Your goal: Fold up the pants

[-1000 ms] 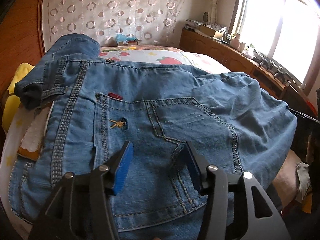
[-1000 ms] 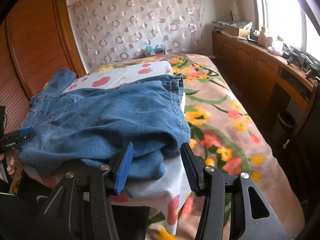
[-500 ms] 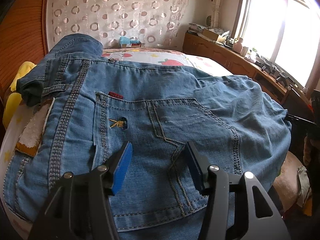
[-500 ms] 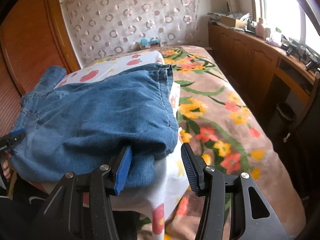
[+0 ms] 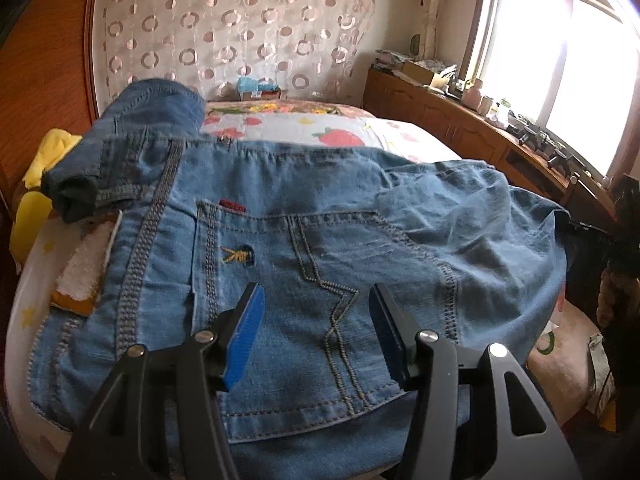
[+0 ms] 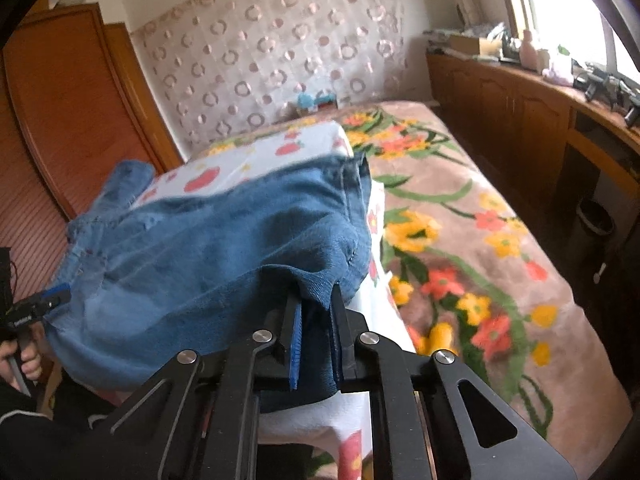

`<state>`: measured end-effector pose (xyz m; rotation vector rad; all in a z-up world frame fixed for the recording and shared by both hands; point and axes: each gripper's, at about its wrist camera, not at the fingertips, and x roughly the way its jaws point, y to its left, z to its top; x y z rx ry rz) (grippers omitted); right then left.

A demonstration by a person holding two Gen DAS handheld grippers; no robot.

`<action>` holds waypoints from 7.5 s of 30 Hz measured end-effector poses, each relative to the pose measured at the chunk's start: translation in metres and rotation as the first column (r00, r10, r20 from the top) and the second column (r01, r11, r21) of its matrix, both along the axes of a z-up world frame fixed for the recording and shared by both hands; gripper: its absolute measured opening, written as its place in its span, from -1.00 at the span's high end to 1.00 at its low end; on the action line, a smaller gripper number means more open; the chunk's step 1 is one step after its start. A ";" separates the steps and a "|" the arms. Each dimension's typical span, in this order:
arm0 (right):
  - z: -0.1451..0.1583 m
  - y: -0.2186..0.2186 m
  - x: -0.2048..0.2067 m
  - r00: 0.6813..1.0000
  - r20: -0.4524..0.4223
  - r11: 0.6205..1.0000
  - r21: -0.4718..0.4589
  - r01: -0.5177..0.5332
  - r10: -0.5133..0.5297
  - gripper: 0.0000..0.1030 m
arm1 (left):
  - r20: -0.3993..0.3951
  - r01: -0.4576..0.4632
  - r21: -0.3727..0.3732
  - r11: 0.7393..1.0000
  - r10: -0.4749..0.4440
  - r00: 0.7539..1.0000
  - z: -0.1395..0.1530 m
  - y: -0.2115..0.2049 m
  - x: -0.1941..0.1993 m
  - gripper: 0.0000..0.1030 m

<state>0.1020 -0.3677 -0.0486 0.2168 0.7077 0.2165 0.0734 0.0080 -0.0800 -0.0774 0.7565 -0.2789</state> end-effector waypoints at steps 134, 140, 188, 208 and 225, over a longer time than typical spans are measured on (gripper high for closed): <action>0.054 0.462 0.120 0.707 -0.040 0.687 -0.201 -0.698 0.706 0.85 | 0.073 -0.074 0.012 0.997 0.073 0.995 0.045 0.091 -0.067 0.38; 0.062 0.451 0.115 0.729 -0.001 0.719 -0.164 -0.676 0.685 -0.15 | 0.110 -0.088 0.001 0.996 0.087 0.990 0.056 0.097 -0.070 0.24; -0.036 0.239 0.086 0.912 -0.102 0.914 -0.048 -0.403 0.397 -0.17 | 0.176 -0.122 0.033 0.992 0.115 0.978 0.063 0.106 -0.065 0.87; -0.038 0.237 0.012 0.865 -0.191 0.867 -0.106 -0.488 0.463 0.33 | 0.072 -0.174 0.024 0.984 0.172 0.982 0.030 0.125 -0.064 0.31; -0.017 0.220 -0.008 0.901 -0.116 0.896 -0.107 -0.430 0.418 0.03 | 0.114 -0.162 0.008 0.987 0.160 0.980 0.042 0.121 -0.048 0.31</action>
